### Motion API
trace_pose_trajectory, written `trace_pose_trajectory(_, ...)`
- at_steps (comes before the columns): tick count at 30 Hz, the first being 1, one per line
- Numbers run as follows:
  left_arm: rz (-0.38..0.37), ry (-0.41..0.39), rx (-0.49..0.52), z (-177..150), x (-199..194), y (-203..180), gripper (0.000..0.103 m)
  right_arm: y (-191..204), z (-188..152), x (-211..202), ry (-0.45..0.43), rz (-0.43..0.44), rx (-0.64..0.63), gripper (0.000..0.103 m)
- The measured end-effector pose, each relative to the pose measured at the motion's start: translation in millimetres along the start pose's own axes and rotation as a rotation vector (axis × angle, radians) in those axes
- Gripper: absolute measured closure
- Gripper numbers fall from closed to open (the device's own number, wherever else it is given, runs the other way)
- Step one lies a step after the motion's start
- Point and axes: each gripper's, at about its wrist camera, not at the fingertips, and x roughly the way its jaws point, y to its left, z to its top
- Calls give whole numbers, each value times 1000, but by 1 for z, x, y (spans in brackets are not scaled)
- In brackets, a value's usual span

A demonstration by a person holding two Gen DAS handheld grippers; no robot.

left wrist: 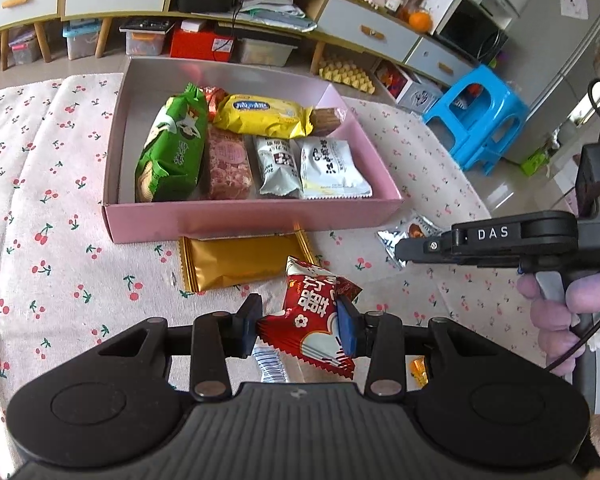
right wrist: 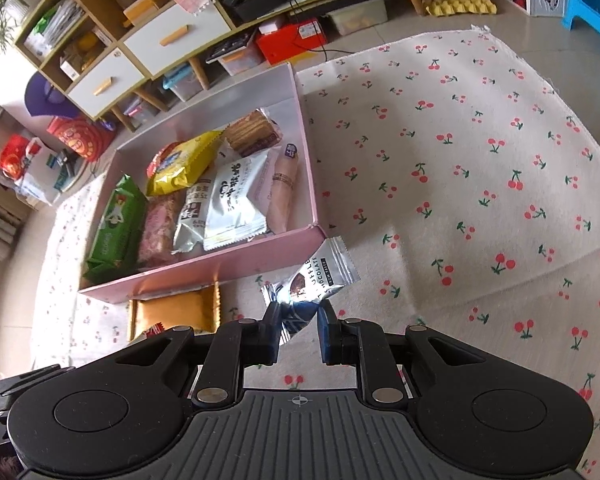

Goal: Organize snacks
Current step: 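Carry the red bag and silver-blue packet up toward the pink box with both grippers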

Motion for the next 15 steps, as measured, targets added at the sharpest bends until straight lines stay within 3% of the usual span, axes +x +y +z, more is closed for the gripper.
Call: trace_pose_trajectory(15, -1, -105, -39, 12, -17, 5, 67, 8, -1, -21, -36, 42, 65, 85)
